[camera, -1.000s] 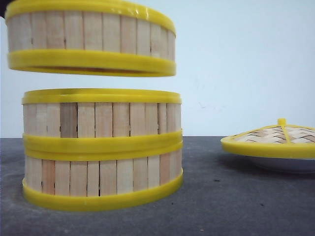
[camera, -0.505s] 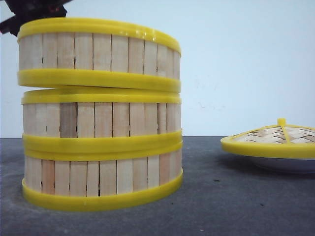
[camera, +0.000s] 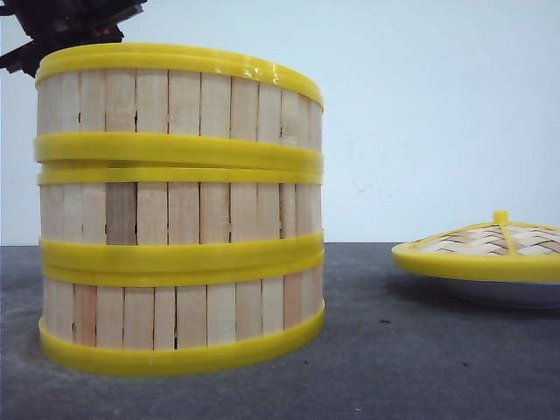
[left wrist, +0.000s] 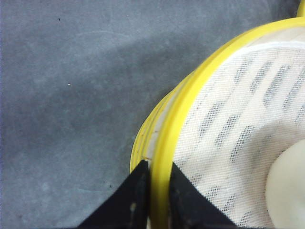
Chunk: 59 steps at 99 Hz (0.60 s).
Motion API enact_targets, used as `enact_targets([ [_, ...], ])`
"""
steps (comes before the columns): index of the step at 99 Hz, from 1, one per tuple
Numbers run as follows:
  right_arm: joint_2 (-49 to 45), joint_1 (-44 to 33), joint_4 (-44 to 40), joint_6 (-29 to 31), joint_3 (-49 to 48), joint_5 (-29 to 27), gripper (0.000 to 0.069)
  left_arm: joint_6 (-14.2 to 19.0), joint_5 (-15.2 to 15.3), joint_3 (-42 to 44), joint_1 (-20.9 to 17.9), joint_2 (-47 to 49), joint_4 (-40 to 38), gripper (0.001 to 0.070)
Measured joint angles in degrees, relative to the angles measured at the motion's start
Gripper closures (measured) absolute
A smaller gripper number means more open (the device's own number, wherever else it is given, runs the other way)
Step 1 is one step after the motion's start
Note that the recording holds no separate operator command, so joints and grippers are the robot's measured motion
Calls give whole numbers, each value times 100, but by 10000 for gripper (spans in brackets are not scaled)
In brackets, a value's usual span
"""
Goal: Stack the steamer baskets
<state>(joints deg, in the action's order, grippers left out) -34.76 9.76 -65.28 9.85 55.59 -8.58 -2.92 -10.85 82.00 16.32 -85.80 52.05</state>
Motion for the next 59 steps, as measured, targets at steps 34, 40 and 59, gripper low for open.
enact_targets([
  [34, -4, 0, 9, -2, 0, 114, 220, 81, -15, 0, 0, 0, -92, 474],
  [40, -39, 0, 105, -20, -7, 337, 220, 81, -17, 0, 0, 0, -98, 451],
  [59, -505, -2, 828, -181, -61, 776, 220, 83, -20, 0, 0, 2, -219, 439],
])
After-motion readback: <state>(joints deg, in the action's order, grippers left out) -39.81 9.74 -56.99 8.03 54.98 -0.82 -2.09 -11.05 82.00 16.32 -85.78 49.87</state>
